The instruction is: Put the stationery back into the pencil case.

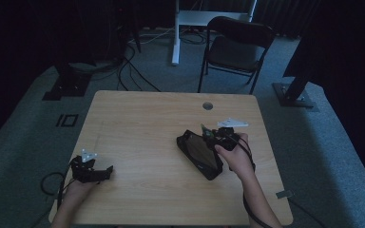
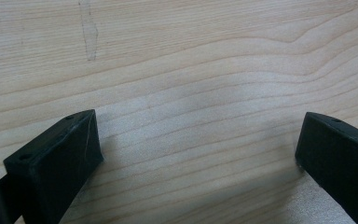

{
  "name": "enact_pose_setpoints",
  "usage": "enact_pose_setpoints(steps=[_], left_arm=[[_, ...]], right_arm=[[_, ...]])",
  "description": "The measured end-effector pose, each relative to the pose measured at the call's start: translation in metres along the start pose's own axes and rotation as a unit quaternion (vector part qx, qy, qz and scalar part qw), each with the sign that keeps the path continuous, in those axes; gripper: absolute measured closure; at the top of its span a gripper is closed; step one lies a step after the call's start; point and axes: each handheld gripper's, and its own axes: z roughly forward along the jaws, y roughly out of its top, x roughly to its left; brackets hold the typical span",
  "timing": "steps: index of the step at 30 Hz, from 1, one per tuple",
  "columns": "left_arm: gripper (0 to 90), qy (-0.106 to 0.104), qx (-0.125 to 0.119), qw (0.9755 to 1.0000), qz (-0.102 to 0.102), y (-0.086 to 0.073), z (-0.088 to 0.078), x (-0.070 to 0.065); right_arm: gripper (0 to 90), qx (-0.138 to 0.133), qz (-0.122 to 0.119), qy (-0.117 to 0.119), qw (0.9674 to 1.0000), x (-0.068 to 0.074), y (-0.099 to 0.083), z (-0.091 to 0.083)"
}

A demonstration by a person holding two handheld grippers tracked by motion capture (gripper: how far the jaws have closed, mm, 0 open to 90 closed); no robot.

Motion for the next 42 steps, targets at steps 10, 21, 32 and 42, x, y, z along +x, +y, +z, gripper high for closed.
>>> enact_pose_setpoints(steps=[10,21,32,42], left_arm=[[0.2,0.0,0.0,1.0,0.0,0.0,0.0,0.0],[0.2,0.0,0.0,1.0,0.0,0.0,0.0,0.0],[0.2,0.0,0.0,1.0,0.0,0.0,0.0,0.0],[0.2,0.0,0.0,1.0,0.0,0.0,0.0,0.0]], right_arm=[[49.9,0.018,-0.009,0.014,0.9997,0.02,-0.002,0.013],[50.0,0.057,-0.025,0.007,0.9981,0.028,-0.005,0.03],[50.0,0.097,-0.032,0.003,0.9948,0.03,-0.012,0.05],[50.0,0.131,-0.043,-0.012,0.9904,0.029,-0.013,0.059]])
